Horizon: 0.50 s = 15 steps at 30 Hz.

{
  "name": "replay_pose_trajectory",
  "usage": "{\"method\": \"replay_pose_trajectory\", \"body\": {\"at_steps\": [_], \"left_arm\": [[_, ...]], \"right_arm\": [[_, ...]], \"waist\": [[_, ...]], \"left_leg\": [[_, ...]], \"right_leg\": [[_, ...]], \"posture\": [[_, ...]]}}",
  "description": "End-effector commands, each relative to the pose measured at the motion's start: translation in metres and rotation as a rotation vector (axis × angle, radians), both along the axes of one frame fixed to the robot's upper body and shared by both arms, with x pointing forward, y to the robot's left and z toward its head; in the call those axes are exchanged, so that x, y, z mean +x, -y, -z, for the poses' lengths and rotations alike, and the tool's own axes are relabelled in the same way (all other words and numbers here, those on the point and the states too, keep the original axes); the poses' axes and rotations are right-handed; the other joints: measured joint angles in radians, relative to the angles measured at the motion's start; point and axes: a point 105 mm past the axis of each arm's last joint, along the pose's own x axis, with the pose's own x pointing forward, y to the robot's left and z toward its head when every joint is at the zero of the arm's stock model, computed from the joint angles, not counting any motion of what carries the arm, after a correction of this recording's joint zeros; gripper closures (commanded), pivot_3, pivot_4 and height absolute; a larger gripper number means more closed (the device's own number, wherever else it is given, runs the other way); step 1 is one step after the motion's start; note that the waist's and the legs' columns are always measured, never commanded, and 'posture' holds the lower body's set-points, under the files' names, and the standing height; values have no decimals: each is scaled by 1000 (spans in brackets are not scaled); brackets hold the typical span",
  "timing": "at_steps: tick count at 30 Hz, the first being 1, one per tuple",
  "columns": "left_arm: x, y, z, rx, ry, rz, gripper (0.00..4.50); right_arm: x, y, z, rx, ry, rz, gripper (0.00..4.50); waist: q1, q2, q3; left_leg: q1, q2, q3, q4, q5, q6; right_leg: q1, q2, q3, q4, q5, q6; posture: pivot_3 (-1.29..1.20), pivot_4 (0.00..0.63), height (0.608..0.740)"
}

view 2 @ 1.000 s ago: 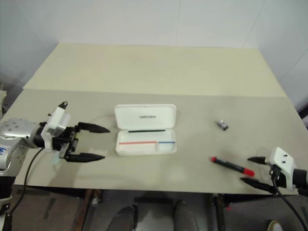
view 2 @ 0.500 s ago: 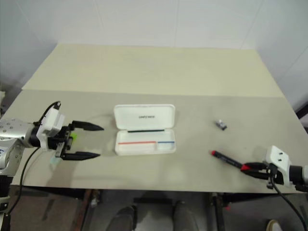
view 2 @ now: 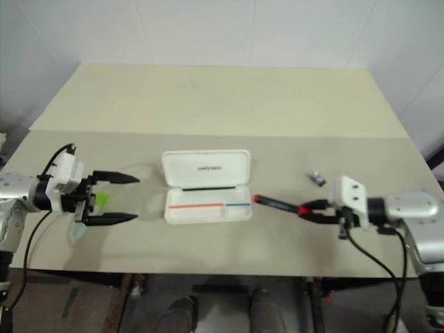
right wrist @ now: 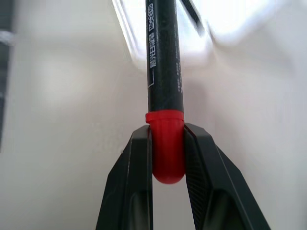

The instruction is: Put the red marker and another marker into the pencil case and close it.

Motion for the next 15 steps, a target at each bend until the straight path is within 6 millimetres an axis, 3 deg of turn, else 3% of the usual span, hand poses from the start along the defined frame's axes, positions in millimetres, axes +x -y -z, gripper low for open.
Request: {"method": "replay_pose_trajectory", "body": {"at_steps": [1,11,15], "left_arm": [[-3,-2,-7,-1,45,-7,0],[-2,7,1,-16,39,-3,0],[-2,12,2,-24,46,-1,0]], "right_arm": [[1,-35,-14,-3,46,-132,3960],[50,-107,-12,22,122,-240,3960],[64,-122,-7,22,123,-253,3960]], "waist": [[-1,0,0],[-4,0,0],[-3,0,0]], "left_leg": [[-1,0,0,0,0,0],[-1,0,0,-2,0,0],[-2,0,0,-2,0,0]], "right_leg": [[-1,0,0,0,0,0],[-4,0,0,3,2,5],[-5,0,0,4,2,4]], "posture": [[0,150,740],[0,150,740],[0,150,740]]}}
